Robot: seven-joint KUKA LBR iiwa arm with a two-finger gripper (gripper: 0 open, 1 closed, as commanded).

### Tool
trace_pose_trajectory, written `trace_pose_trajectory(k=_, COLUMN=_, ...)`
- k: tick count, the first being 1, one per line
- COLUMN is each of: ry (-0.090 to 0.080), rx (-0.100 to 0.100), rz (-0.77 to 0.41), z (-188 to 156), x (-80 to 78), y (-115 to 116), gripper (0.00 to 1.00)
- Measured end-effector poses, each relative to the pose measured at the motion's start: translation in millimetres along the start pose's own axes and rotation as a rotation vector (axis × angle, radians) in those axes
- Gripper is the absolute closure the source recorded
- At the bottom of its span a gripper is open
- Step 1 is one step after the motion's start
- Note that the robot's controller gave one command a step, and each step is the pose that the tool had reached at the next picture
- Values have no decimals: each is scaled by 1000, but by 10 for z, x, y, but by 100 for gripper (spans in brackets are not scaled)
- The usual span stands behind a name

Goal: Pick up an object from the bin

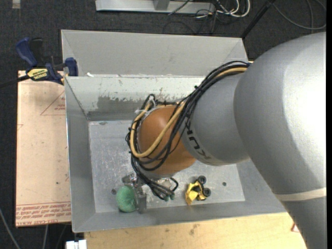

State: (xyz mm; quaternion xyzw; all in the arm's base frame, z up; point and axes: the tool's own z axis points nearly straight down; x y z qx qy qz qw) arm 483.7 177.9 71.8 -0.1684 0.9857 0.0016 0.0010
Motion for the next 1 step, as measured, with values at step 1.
trace_pose_trajectory(k=1, ry=-7, rx=2, rz=-10, z=-1721, x=-269, y=93, gripper=100)
